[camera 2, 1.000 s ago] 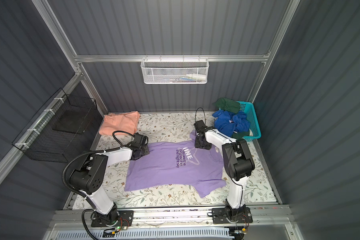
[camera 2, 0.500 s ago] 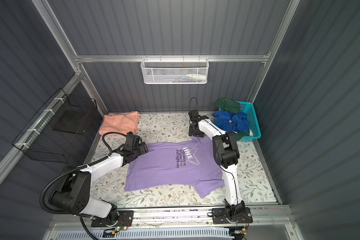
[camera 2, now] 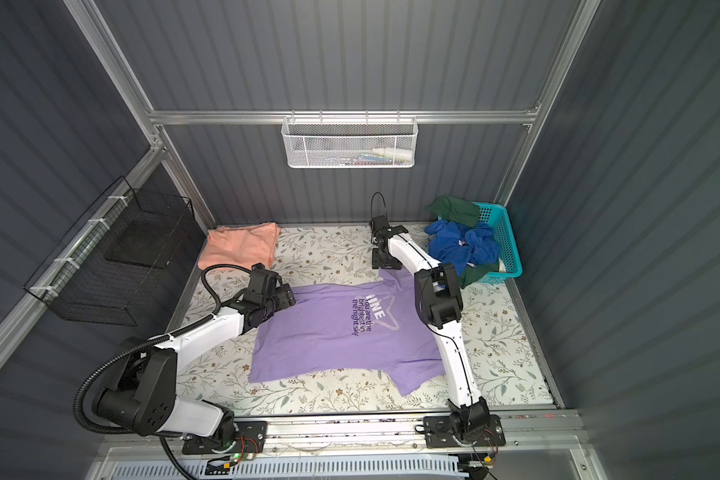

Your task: Fold and stack the t-shirts

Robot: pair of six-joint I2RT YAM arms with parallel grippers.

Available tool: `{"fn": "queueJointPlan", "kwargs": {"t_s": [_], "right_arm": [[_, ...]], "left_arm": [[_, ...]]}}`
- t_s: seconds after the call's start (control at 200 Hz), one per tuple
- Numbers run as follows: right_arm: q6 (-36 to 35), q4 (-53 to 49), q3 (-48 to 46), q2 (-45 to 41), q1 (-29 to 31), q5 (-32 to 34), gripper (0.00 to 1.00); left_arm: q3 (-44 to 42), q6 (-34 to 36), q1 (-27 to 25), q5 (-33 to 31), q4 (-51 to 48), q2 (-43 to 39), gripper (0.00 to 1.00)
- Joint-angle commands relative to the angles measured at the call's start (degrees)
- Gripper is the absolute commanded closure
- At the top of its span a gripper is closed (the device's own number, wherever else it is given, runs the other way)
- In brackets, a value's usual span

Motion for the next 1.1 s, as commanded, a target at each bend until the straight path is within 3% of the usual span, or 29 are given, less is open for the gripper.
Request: {"fn": "queueJointPlan", "kwargs": {"t_s": [0.0, 0.135, 0.305, 0.4, 0.665, 0.865, 1.091], "right_arm": [[-0.80, -4.78, 2.81, 2.94, 0.28, 1.15, 0.43], [-0.88, -5.02, 3.79, 3.87, 0.28, 0.92, 0.56], [-1.57, -5.17, 5.21, 4.02, 0.26, 2.08, 0.91], [-2.19, -5.30, 6.05, 3.09, 0.23, 3.80, 1.00], [-3.11, -6.09, 2.11, -5.50, 0.19, 9.71, 1.00], [0.57, 0.16, -15.32, -18.90, 0.28, 9.85, 1.00], [9.83, 7.72, -37.62, -31.98, 0.78, 8.23, 1.00]], "left_arm": [[0.01, -0.45, 0.05, 0.40, -2.01, -0.72, 0.17], [0.19, -0.32, 0.05, 0.69, -2.33, -0.61, 0.17], [0.36, -0.25, 0.05, 0.77, -2.65, -0.21, 0.18], [0.33, -0.28, 0.05, 0.79, -2.76, -0.30, 0.18], [-0.22, -1.12, 0.05, 0.06, -2.93, -1.92, 0.18], [-0.65, -1.69, 0.05, -0.31, -3.51, -2.47, 0.17], [-3.74, -2.86, 0.05, 0.05, -3.15, -4.69, 0.16]]}}
